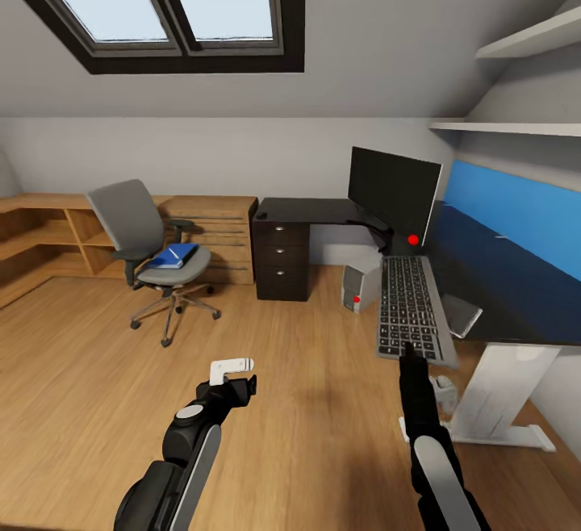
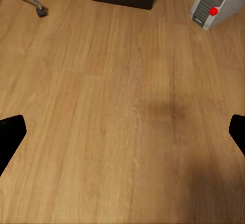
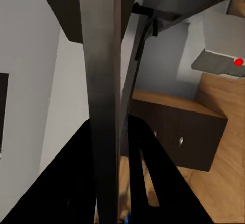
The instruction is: In the bedroom, organize the workspace by keeping the computer under the desk, ensuring the monitor is on the desk, placing the keyboard on the desk next to the monitor, placing the mouse on the desk next to the keyboard, moving the folder from the swivel chair onto the desk next to the mouse, stacking the notebook on top of the folder with the pen on top of the notebook, and positioning the swivel chair next to the desk.
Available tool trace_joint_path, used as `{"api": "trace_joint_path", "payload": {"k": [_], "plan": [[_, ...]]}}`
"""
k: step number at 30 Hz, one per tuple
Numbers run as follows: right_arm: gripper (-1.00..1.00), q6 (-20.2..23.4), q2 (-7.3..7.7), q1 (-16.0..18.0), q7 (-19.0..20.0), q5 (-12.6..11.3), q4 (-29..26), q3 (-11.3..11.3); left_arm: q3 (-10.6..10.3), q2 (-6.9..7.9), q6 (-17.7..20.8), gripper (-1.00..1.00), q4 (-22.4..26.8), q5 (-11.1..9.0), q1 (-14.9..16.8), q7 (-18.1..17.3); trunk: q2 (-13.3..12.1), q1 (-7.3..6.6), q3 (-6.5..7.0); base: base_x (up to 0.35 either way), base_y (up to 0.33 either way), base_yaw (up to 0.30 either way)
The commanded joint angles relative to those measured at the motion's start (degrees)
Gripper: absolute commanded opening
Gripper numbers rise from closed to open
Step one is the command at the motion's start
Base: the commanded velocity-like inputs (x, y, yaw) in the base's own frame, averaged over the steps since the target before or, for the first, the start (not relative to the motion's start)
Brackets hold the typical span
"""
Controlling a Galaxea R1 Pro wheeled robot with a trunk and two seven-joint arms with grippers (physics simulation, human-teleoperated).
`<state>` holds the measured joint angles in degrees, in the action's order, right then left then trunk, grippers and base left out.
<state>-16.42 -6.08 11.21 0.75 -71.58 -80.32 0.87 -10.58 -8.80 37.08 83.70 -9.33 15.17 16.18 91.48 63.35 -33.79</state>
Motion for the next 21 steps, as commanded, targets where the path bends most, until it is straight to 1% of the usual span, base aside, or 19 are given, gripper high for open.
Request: {"api": "trace_joint_path", "payload": {"k": [1, 2, 3, 7, 12, 21], "plan": [[-1.00, -0.1, 0.00, 0.0, 0.2, -0.5, 0.0, -0.7, -0.1, 0.01, 0.2, 1.00, 0.1, -0.6, 0.0, 0.5, 0.0, 0.00, -0.06, 0.002, 0.002, 0.000], [-1.00, 0.3, 0.08, 0.0, 0.2, -0.5, 0.1, -2.4, -0.1, 0.00, 0.2, 1.00, 0.1, -0.6, 0.0, 0.5, 0.0, 0.00, -0.06, 0.000, 0.000, 0.000], [-1.00, 0.7, 0.20, 0.0, 0.3, -0.5, 0.1, -3.3, -0.1, 0.00, 0.2, 1.00, 0.1, -0.6, 0.0, 0.5, 0.0, 0.00, -0.06, 0.000, 0.000, 0.000], [-1.00, 2.2, 0.36, 0.0, 0.3, -0.5, 0.2, -4.7, -0.1, 0.01, 0.2, 1.00, 0.1, -0.6, 0.0, 0.5, 0.0, 0.00, -0.06, 0.000, 0.000, 0.000], [-1.00, 4.2, 0.47, 0.0, 0.3, -0.7, 0.2, -5.0, -0.1, 0.01, 0.2, 1.00, 0.1, -0.6, 0.0, 0.5, 0.0, 0.00, -0.06, 0.000, 0.000, 0.000], [-1.00, 4.7, 0.46, 0.0, 0.3, -0.6, 0.2, -5.1, -0.1, 0.01, 0.2, 1.00, 0.1, -0.6, 0.0, 0.5, 0.0, 0.00, -0.06, 0.018, 0.011, 0.000]]}}
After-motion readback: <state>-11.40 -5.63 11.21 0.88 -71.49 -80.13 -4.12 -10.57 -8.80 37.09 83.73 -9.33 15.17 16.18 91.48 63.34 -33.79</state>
